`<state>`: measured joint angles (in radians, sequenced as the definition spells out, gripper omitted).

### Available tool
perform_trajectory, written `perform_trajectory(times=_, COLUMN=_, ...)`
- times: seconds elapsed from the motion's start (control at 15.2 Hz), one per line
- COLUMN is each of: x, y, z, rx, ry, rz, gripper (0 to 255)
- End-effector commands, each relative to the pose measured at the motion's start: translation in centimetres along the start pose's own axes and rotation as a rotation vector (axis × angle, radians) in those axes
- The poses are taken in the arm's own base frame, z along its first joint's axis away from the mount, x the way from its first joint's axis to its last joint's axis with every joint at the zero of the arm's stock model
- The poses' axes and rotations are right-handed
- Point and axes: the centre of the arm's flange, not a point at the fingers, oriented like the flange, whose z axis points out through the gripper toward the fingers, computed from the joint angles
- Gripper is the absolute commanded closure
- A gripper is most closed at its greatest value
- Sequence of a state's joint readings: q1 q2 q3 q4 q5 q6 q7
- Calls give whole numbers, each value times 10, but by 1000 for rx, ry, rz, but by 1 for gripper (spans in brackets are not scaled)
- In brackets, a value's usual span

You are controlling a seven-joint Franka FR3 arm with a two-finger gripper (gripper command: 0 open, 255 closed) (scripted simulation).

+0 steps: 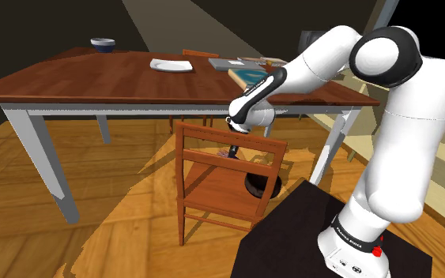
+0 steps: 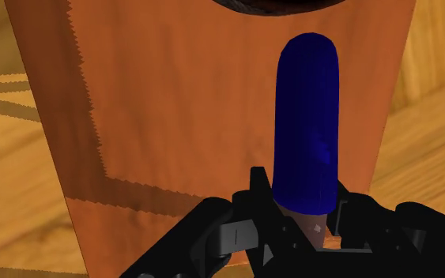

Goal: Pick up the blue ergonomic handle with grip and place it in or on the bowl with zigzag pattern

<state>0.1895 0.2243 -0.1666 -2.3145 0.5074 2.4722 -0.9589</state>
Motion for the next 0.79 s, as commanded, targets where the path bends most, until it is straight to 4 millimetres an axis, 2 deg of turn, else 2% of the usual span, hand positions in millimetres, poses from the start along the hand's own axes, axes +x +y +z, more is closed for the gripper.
perform_trajectory(times=0.0, x=1, y=-2, z=-11, rx=0, ry=0, rz=0, gripper=255)
perform_trajectory(times=0.4, x=5, y=-9, z=-41, rx=0, ry=0, rz=0, gripper=255)
perform_trajectory(times=0.73, x=-60, y=-14, z=-51, rx=0, ry=0, rz=0, gripper=255)
